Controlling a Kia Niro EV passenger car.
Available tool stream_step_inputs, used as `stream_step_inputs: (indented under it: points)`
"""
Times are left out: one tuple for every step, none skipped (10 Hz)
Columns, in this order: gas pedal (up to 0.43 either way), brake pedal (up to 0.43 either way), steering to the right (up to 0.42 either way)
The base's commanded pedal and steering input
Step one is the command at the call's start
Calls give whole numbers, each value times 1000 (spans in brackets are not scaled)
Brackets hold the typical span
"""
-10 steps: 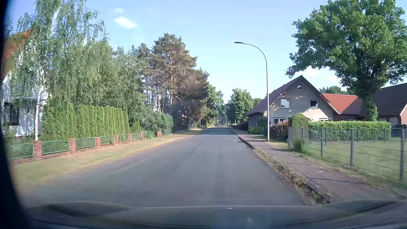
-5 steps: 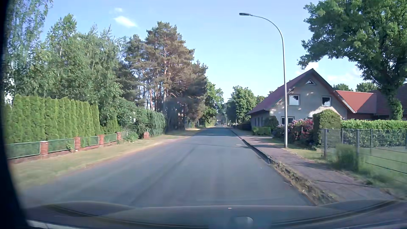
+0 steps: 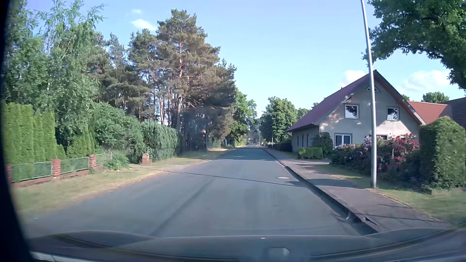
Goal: Follow the waypoints while adhering to traffic rules and regulations
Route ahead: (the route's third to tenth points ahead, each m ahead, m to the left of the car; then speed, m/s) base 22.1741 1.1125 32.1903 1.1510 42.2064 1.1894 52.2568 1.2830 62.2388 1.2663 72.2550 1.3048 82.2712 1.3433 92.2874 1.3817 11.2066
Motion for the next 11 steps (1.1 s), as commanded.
stream_step_inputs:
  points:
    - [189,6,3]
    - [189,6,3]
    - [189,6,4]
    - [189,6,5]
    - [189,6,7]
    - [177,6,8]
    - [177,6,9]
    - [177,6,12]
    - [177,6,12]
    - [177,6,11]
    - [177,6,8]
